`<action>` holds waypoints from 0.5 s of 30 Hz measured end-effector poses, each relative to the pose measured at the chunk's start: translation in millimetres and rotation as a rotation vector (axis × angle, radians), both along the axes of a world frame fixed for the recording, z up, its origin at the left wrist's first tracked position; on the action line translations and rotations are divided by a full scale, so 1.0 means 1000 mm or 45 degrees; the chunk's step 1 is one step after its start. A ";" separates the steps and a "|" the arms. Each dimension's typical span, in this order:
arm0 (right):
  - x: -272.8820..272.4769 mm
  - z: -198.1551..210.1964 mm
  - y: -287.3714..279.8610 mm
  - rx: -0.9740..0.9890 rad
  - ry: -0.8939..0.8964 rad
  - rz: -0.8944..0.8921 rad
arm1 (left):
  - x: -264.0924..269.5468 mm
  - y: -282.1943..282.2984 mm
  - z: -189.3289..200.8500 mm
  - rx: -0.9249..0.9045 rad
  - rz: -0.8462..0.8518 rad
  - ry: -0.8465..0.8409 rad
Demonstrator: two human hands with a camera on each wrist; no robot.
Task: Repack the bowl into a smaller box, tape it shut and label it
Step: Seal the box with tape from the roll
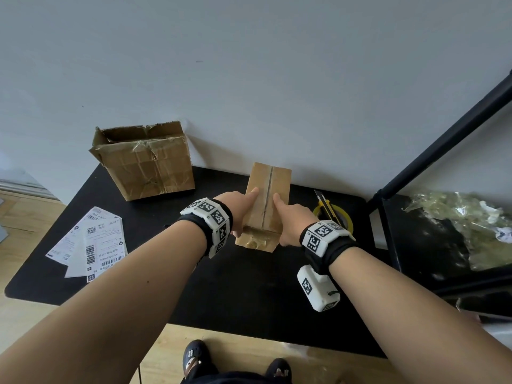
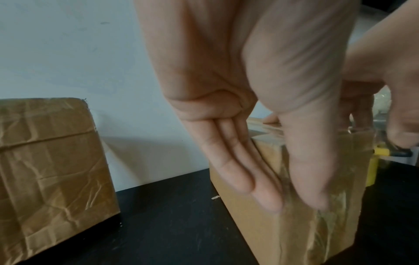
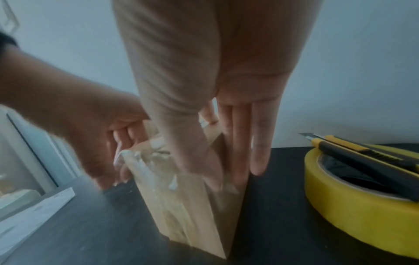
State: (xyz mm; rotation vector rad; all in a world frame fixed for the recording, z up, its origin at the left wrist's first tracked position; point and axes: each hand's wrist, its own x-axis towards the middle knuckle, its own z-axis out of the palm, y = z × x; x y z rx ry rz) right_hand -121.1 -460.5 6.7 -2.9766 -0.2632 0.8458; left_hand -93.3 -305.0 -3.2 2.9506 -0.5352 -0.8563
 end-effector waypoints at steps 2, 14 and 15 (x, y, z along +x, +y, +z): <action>0.002 0.003 -0.007 0.004 0.077 0.017 | 0.000 0.003 -0.001 0.007 -0.014 0.044; -0.004 -0.014 -0.013 0.010 -0.124 0.074 | -0.002 0.007 -0.006 -0.043 -0.026 -0.020; -0.004 -0.014 -0.013 -0.012 -0.133 0.089 | -0.002 0.007 -0.006 -0.049 -0.031 -0.029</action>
